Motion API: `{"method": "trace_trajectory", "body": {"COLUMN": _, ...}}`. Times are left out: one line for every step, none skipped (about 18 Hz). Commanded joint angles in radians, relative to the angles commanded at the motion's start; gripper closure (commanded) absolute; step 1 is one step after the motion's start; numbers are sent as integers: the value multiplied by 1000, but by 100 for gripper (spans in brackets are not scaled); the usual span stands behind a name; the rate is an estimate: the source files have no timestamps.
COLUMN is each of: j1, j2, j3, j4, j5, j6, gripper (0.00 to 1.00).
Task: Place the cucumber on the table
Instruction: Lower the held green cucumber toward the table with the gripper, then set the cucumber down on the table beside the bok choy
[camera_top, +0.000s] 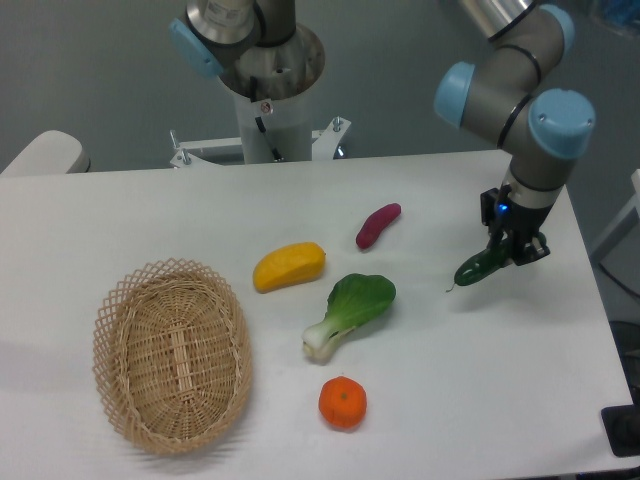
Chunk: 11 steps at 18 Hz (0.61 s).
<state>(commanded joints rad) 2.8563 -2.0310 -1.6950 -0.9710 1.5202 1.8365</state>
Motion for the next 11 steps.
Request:
{"method": "trace_trajectory", "body": {"j1": -3, "j2": 0, "j3": -5, "j4": 0, "j5": 2, "j6": -26, "gripper": 68}}
{"method": "trace_trajectory", "body": {"j1": -12, "j2": 0, "j3": -17, "j4": 0, "j5": 2, "j6": -45, "gripper": 68}}
{"method": "trace_trajectory", "body": {"j1": -18, "j2": 2, "j3": -31, "j4": 2, "j5": 2, "j6": -52, "gripper": 68}}
{"method": "trace_trajectory", "body": {"j1": -20, "j2": 9, "j3": -47, "j4": 2, "j5": 2, "j6": -53, "gripper": 68}}
{"method": "trace_trajectory", "body": {"j1": -21, "j2": 12, "j3": -55, "j4": 0, "j5": 2, "j6": -53, "gripper": 68}}
{"method": "trace_trajectory", "body": {"j1": -21, "j2": 14, "j3": -64, "j4": 2, "j5": 3, "j6": -51, "gripper": 67}}
{"method": "trace_trajectory", "body": {"j1": -21, "j2": 14, "j3": -71, "j4": 2, "j5": 3, "j6": -51, "gripper": 67}}
{"method": "trace_trajectory", "body": {"j1": -21, "j2": 14, "j3": -71, "j4": 0, "j5": 3, "j6": -51, "gripper": 66}}
{"method": "trace_trajectory", "body": {"j1": -23, "j2": 14, "j3": -71, "j4": 0, "j5": 3, "j6": -51, "gripper": 65}}
{"method": "trace_trajectory", "body": {"j1": -21, "j2": 14, "j3": -71, "j4": 2, "j5": 3, "j6": -51, "gripper": 56}}
{"method": "trace_trajectory", "body": {"j1": -21, "j2": 14, "j3": -68, "j4": 3, "j5": 2, "j6": -51, "gripper": 37}}
